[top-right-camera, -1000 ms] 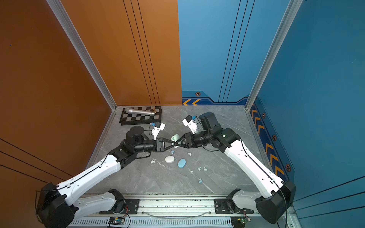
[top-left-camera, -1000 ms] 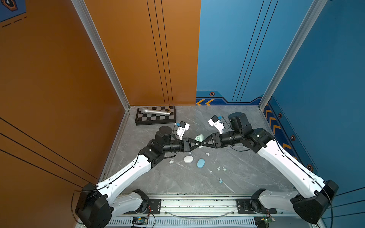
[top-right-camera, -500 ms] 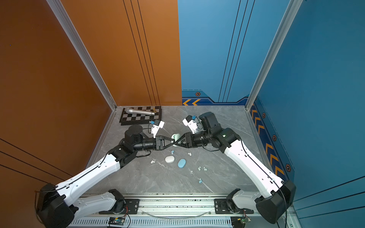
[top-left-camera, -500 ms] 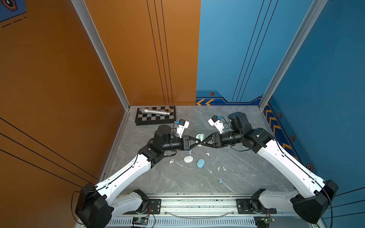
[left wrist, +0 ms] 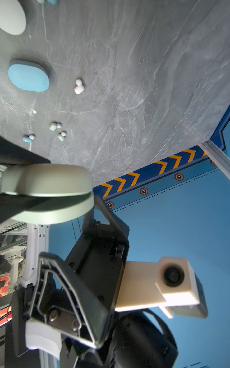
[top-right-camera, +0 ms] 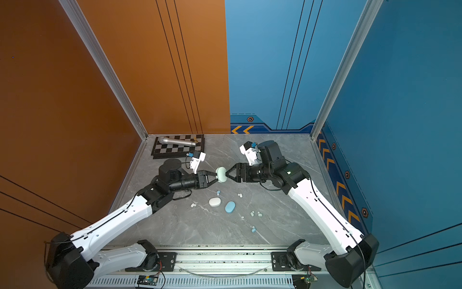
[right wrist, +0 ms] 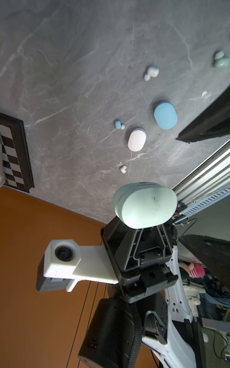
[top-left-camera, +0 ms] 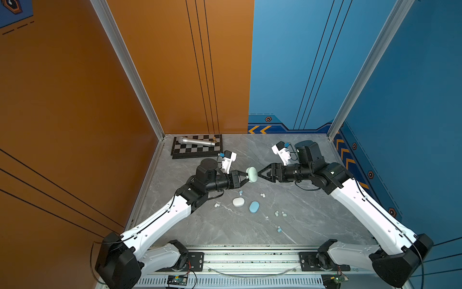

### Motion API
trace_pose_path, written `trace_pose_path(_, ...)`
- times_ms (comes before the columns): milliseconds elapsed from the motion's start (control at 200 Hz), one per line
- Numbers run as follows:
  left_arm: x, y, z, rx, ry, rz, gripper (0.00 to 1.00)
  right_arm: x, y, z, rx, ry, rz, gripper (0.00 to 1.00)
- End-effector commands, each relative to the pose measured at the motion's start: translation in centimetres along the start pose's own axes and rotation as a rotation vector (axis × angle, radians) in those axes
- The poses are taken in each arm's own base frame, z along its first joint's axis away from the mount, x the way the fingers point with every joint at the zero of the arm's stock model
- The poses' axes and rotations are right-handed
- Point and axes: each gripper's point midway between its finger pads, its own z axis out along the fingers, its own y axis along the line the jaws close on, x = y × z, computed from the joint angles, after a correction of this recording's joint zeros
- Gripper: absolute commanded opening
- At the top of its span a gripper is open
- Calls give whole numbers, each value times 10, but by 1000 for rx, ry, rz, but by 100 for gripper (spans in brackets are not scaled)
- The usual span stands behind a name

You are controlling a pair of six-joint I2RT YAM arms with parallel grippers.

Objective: Insert wireless bluetooth earbuds into charging case
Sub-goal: Pass the charging case, then open the charging case.

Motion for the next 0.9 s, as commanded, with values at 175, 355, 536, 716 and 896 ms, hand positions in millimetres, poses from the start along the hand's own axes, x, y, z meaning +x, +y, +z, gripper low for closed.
trace_pose_path(175,-14,36,-9,-287,-135,-133,0,-4,10,-24,279,-204,-271,76)
trace_pose_path(355,-16,34,-10,-299,-163,-193,0,3,10,-13,386,-215,-382,79)
trace_pose_path(536,-9,27,-5,-285,-141,-206,0,7,13,11,419,-180,-447,85)
trace_pose_path(716,-9,20,-6,-273,-137,-191,0,10,11,29,420,-160,-459,86)
trace_pose_path(896,-8,15,-7,-259,-126,-185,0,12,6,38,428,-152,-458,86)
